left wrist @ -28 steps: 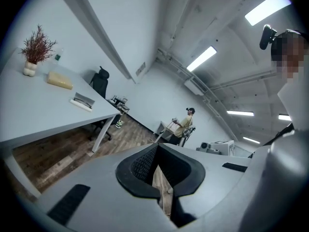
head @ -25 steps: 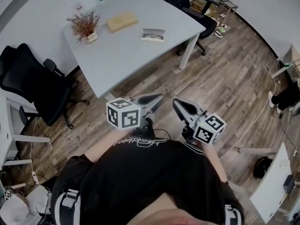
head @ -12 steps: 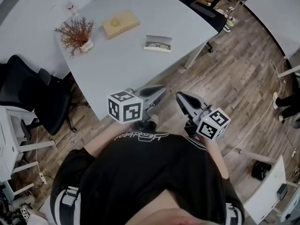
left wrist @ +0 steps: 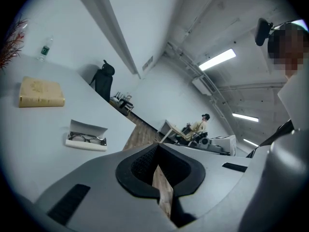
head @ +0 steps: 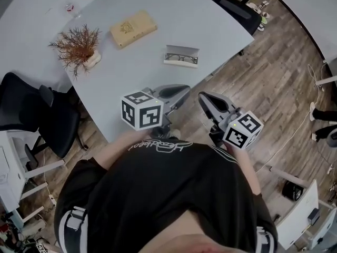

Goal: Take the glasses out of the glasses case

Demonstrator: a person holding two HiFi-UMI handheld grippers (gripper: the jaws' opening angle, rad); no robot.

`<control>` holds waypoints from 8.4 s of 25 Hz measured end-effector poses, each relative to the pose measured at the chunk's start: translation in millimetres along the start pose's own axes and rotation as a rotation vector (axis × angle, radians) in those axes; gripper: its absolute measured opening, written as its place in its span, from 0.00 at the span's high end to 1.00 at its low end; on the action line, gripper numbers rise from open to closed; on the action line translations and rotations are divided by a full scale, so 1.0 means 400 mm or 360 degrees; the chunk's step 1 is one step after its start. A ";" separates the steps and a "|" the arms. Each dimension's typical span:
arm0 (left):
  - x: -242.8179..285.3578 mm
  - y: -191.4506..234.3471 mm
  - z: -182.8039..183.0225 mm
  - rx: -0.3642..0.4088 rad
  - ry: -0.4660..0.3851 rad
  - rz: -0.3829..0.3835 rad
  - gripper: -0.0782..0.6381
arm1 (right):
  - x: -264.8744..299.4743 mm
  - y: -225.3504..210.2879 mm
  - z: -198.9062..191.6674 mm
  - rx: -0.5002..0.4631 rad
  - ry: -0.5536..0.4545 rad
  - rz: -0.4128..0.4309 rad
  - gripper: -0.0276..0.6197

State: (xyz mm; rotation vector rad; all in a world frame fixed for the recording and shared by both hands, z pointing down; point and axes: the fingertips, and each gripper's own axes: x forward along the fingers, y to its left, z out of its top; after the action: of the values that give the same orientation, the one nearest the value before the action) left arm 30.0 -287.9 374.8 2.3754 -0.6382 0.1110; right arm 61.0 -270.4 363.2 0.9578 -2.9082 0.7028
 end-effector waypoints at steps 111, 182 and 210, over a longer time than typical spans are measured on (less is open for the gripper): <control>0.020 0.521 -0.006 -0.0559 -0.0160 0.0379 0.88 | 0.516 -0.553 -0.267 -0.1630 0.1419 -0.0212 0.92; -0.277 -0.535 -0.290 0.0261 -0.0356 0.0246 0.88 | -0.503 0.370 -0.089 -0.0364 -0.0242 -0.0222 0.92; -0.261 -0.700 -0.425 0.0293 -0.0290 0.0243 0.88 | -0.680 0.467 -0.190 -0.0375 -0.0203 -0.0203 0.93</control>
State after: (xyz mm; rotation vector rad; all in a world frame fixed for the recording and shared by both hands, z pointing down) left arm 85.4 46.3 317.4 2.5306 -0.9322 0.0197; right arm 166.6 48.2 317.0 1.1829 -2.9144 0.2945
